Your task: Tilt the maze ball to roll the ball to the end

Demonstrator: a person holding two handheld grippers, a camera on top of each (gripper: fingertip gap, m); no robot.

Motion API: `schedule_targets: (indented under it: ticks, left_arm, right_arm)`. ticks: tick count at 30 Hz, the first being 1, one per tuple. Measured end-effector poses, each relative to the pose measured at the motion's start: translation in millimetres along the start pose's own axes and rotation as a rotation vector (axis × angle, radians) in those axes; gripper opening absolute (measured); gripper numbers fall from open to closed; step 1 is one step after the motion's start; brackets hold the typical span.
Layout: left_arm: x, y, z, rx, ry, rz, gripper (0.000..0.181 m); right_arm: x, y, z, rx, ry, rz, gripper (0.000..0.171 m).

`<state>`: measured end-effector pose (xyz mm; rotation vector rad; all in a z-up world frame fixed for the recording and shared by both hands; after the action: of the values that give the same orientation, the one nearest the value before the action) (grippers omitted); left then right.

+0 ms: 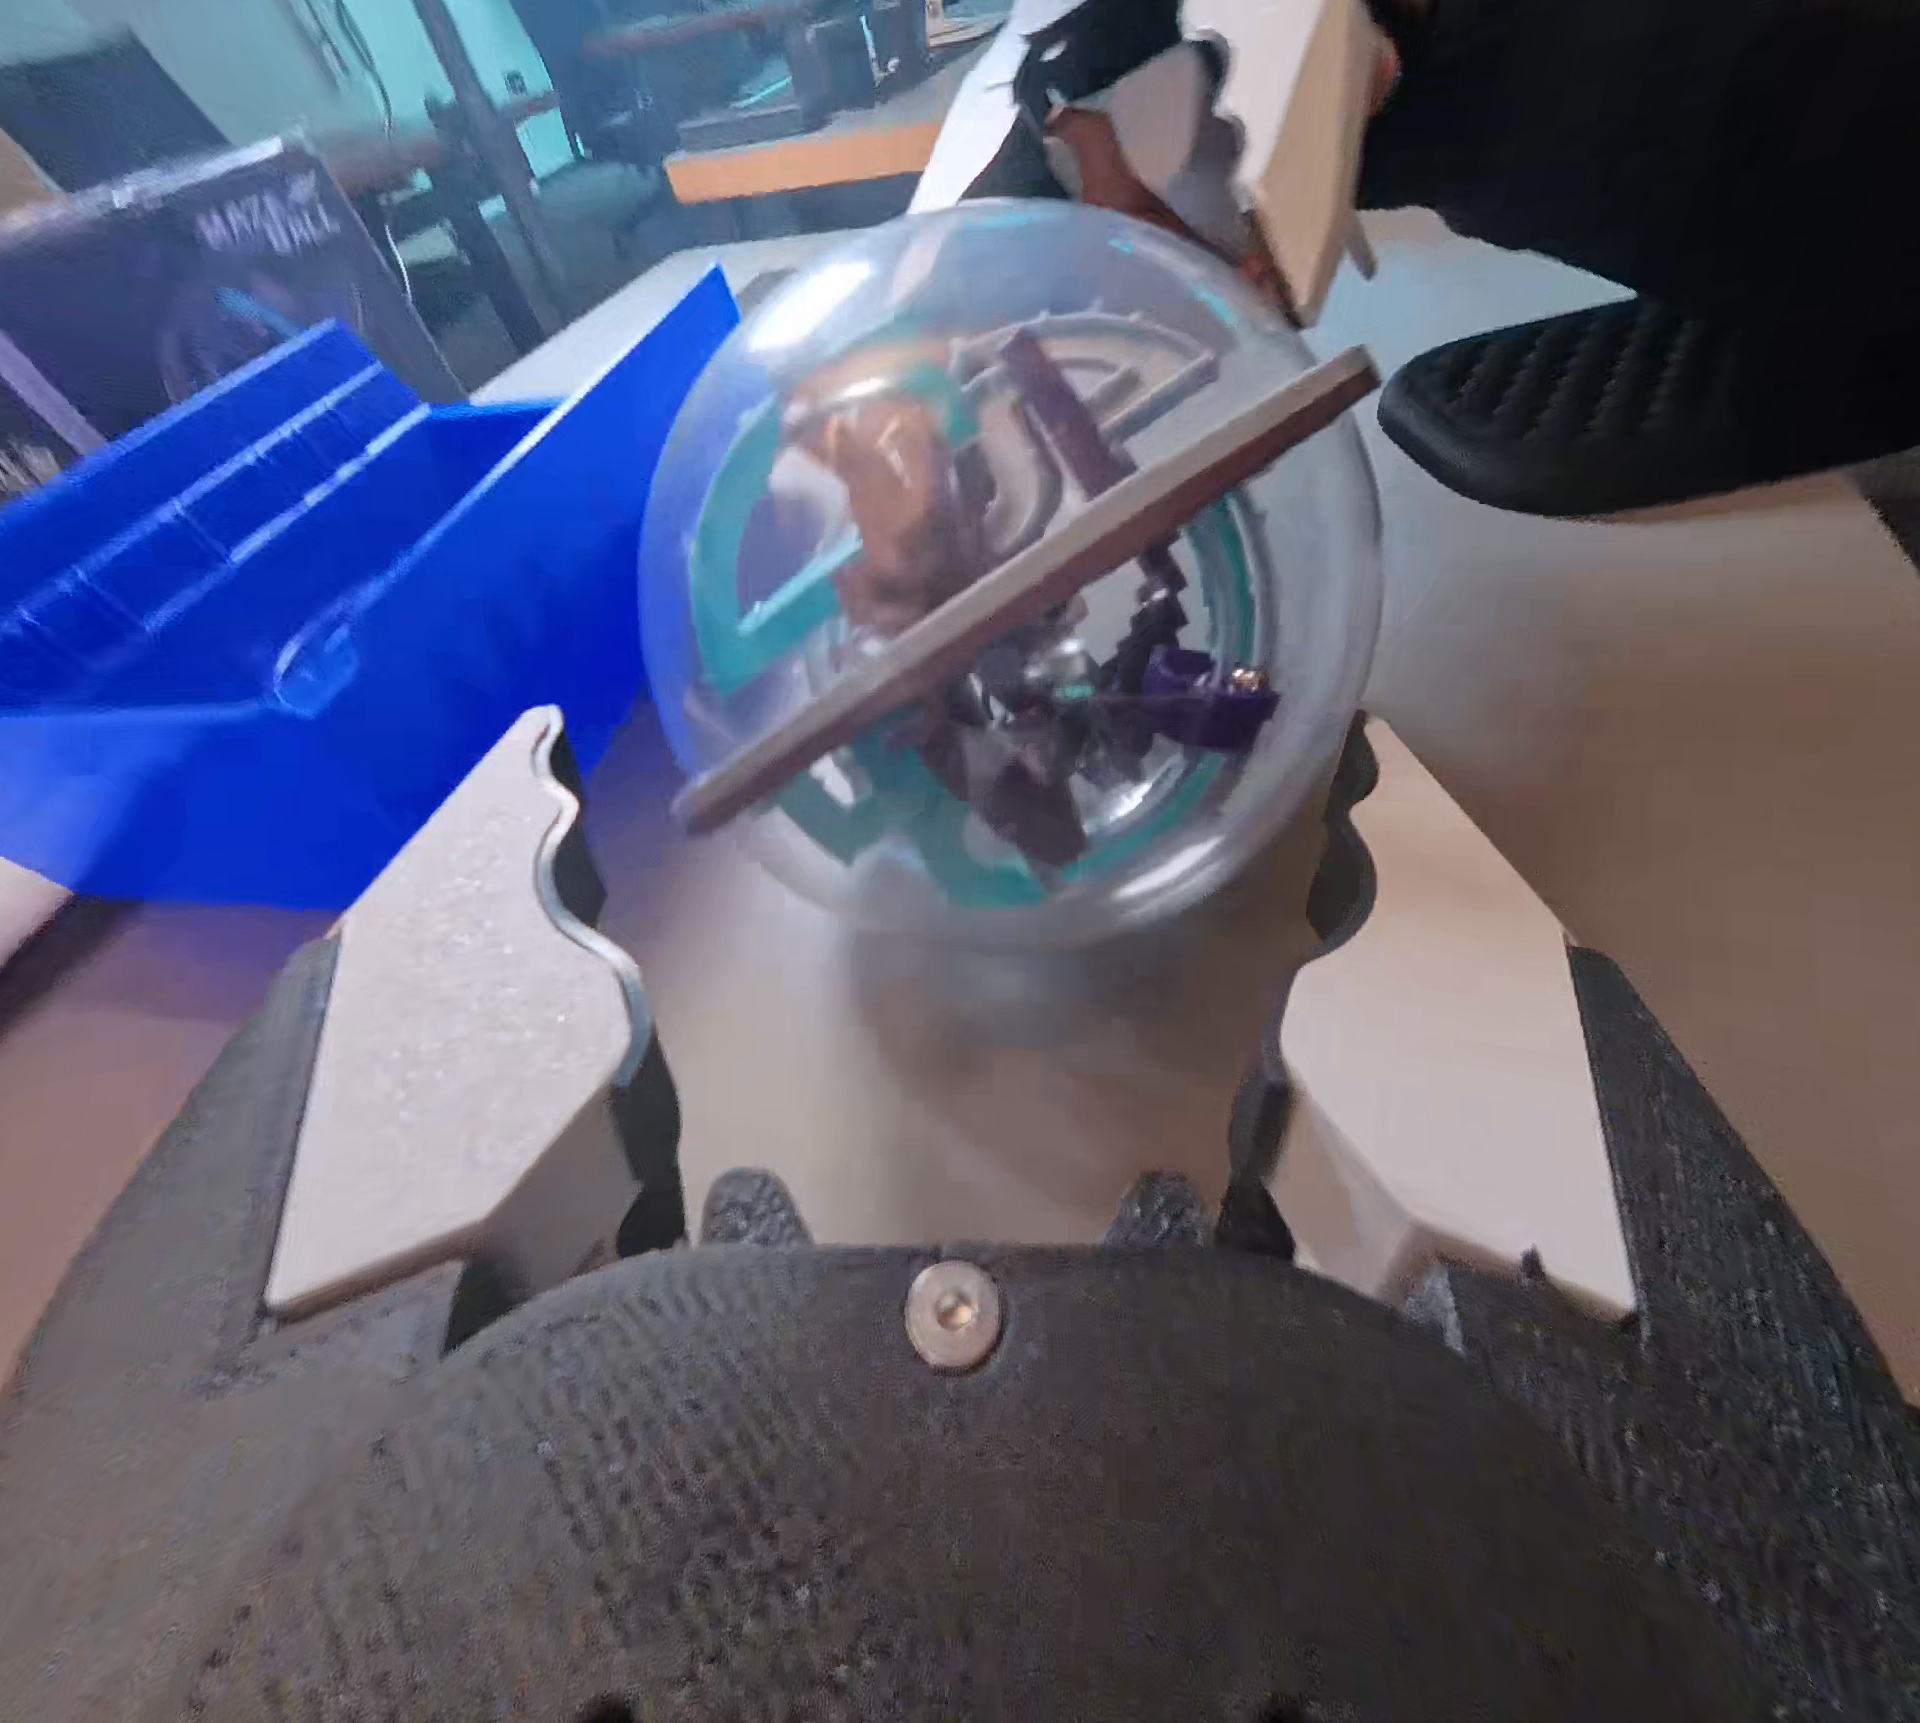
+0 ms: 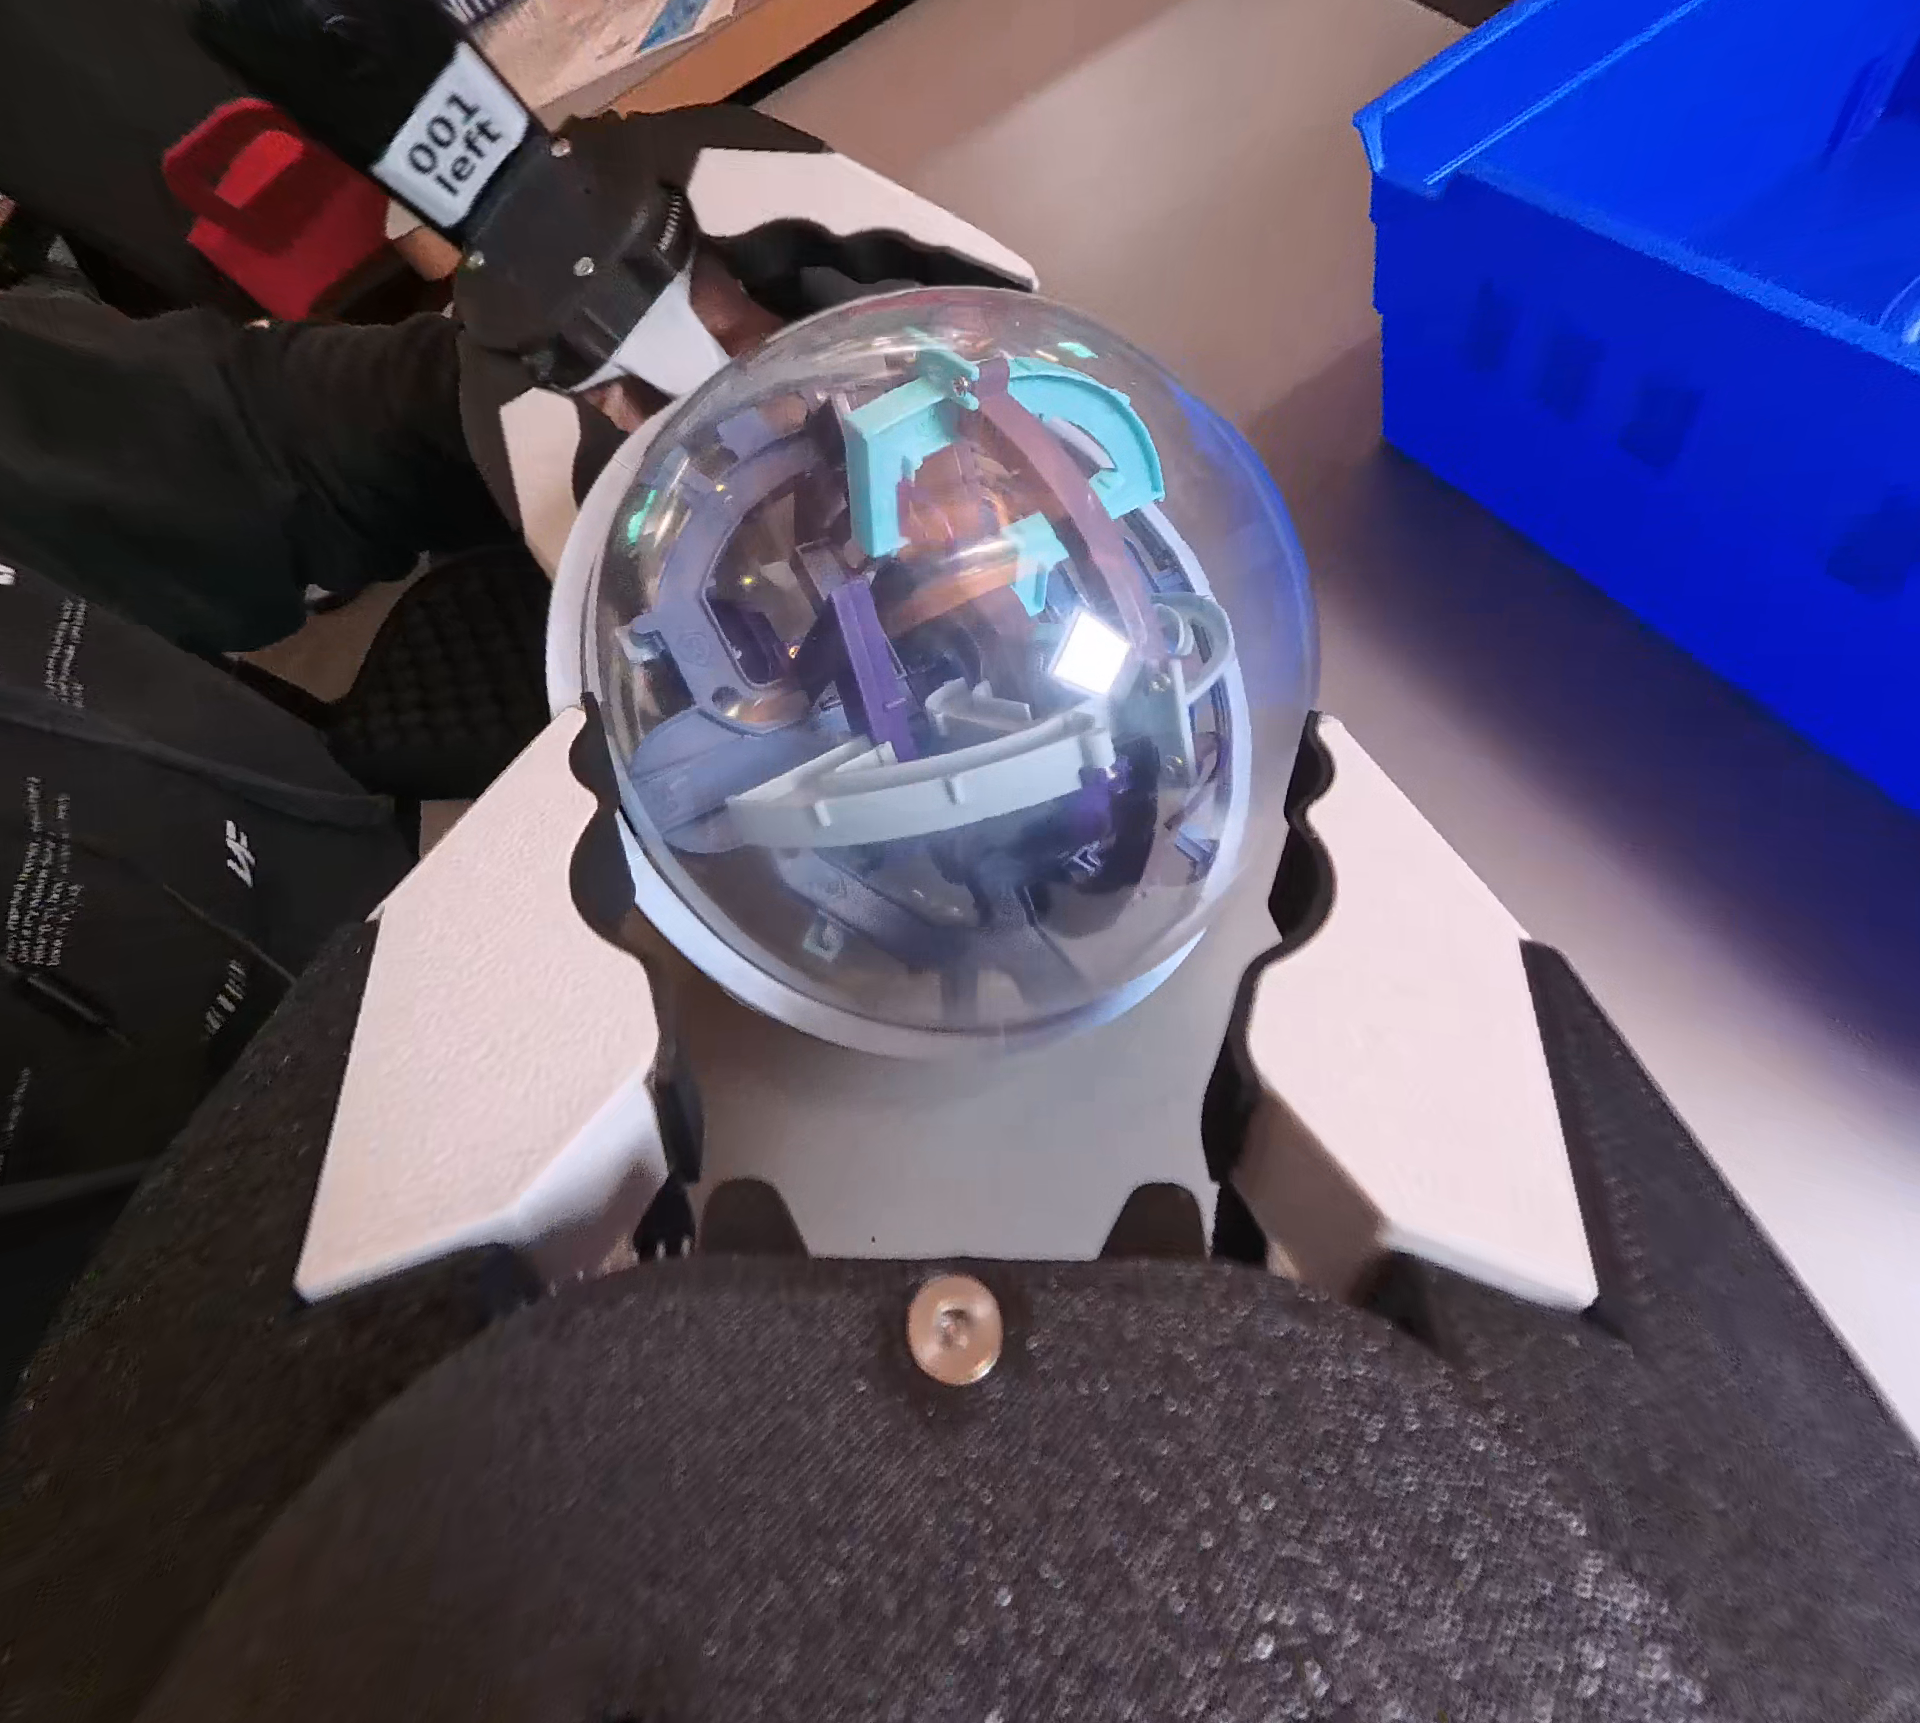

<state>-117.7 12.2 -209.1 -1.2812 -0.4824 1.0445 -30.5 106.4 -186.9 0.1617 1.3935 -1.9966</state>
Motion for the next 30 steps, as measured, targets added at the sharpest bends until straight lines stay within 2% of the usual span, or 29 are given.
schedule_targets:
  ticks: [2, 5, 12, 17, 18, 22, 30]
  left_arm:
    - [4, 0, -3, 0.054, 0.009, 0.016, 0.136]
    - [5, 4, -4, 0.028, 0.005, 0.022, 0.134]
    - [6, 20, -4, -0.146, 0.053, 0.026, 0.131]
    - [13, 24, -6, -0.249, 0.092, 0.035, 0.127]
    - [15, 24, -7, -0.273, 0.102, 0.032, 0.126]
    - [19, 20, -9, -0.283, 0.086, 0.047, 0.124]
    - [13, 0, -14, -0.217, 0.028, -0.025, 0.121]
  right_arm:
    - [5, -5, 1, 0.005, 0.000, 0.024, 0.126]
    - [11, -12, 3, -0.023, 0.021, 0.018, 0.126]
    - [-12, -4, 13, -0.074, -0.078, -0.143, 0.130]
    - [-12, 25, 2, -0.173, 0.038, -0.166, 0.130]
    - [-10, 27, 0, -0.182, 0.060, -0.181, 0.127]
    - [-3, 28, -5, -0.222, 0.120, -0.189, 0.132]
    - [-3, 44, -9, -0.037, -0.028, -0.143, 0.133]
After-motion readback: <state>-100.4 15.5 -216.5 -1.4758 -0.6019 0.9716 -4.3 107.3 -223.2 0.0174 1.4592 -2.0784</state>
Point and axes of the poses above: each gripper's, where its closed fingertips meet, x out along the fingers, y out of its underside, z = x × y across the jaws, the point moved 4 cm from there along -x, back along the fingers, and after that the axes turned 6 degrees about x, right-handed, at the moved point
